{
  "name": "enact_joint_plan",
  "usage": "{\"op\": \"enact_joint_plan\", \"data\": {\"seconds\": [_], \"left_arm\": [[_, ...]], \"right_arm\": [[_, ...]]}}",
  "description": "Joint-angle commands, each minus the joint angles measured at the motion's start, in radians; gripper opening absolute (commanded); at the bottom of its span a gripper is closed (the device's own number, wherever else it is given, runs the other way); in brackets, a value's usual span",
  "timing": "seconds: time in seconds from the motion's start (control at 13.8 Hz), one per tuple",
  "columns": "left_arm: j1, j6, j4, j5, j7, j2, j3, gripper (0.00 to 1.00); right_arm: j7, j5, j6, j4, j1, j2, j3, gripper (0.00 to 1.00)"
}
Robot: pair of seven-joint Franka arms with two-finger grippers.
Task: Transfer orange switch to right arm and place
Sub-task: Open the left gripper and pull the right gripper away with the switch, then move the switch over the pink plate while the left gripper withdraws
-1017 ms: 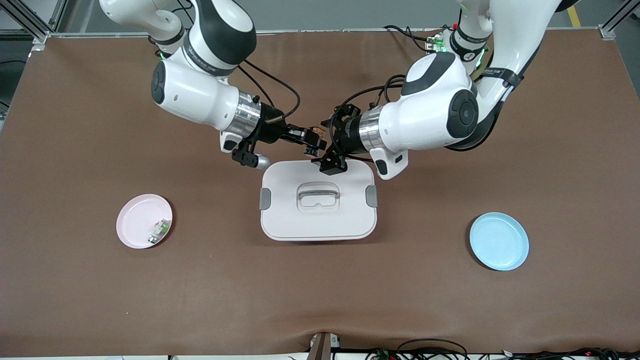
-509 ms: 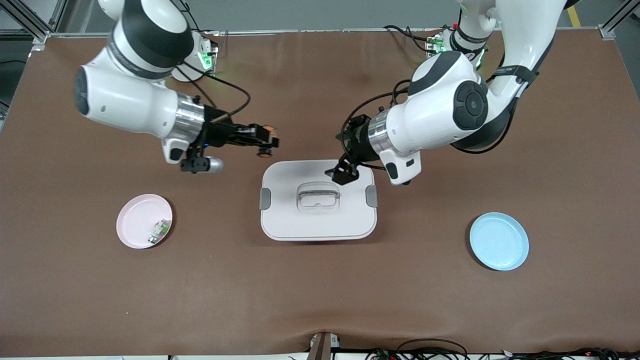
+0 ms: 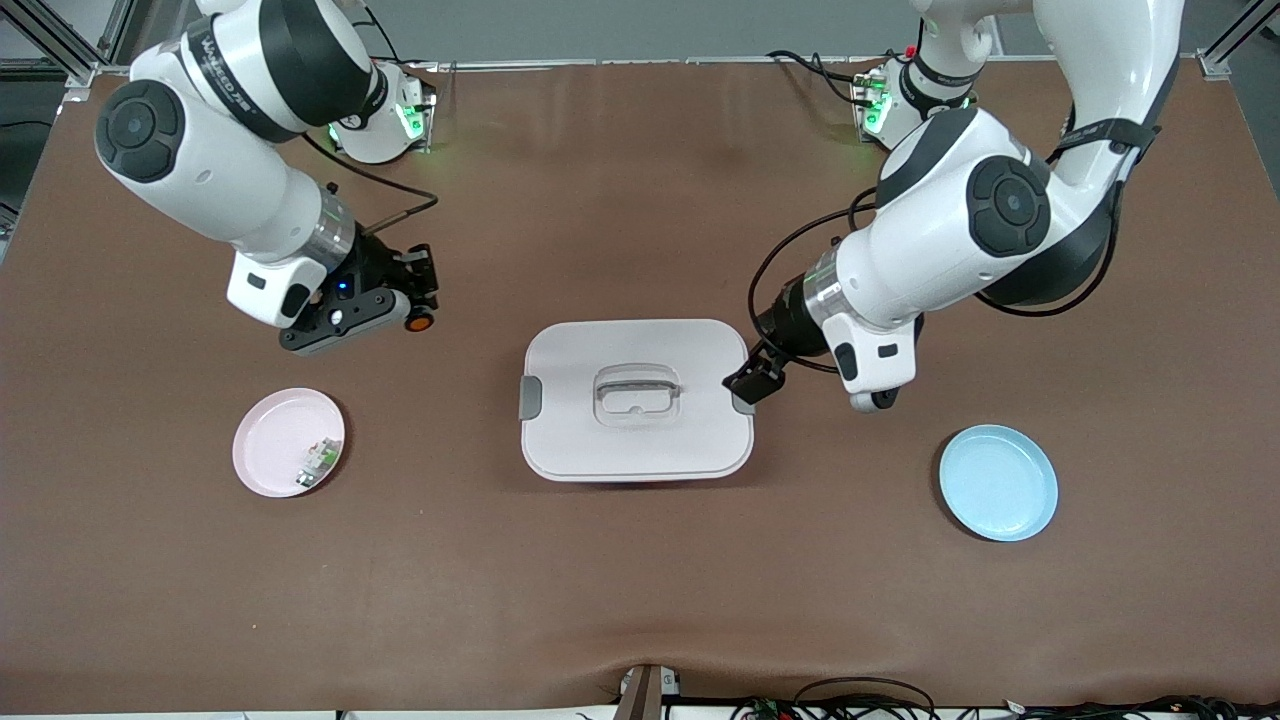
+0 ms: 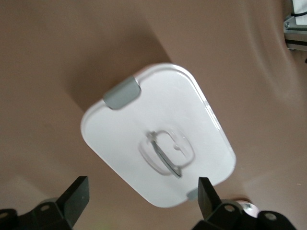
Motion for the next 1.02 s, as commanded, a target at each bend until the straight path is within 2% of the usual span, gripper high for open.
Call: {"op": "enact_joint_plan", "data": {"seconds": [0.0,0.29,0.51,0.73,0.94], "left_arm": [[0.068,-0.108,-0.008,0.034,0.217,-0.05,-0.002,1.0],[0.153,-0.157,-0.01,0.125,0.412,-0.102,-0.002,1.0],[0.205,-0.165,-0.009,0.211,0.585,-0.137,0.001,1.0],[0.272,-0.229,-0.008,0.213,0.803,-0.151,-0.001,1.0],[0.321,-0.271,-0.006,0.213,0.899,-0.206,-0.001,1.0]], "right_arm": [[-0.21,-0.089,-0.001,-0.041,-0.079,-0.028,0.014,0.0],[-0.445,-0.188,0.028,-0.06,-0.171,-0.021,0.014,0.0],[-0.614,-0.196,0.127,-0.121,-0.254,-0.018,0.015,0.0],[-0.786,-0.196,0.183,-0.132,-0.316,0.011,0.014,0.0],[-0.956,-0.196,0.252,-0.132,-0.386,0.072,0.015,0.0]]}}
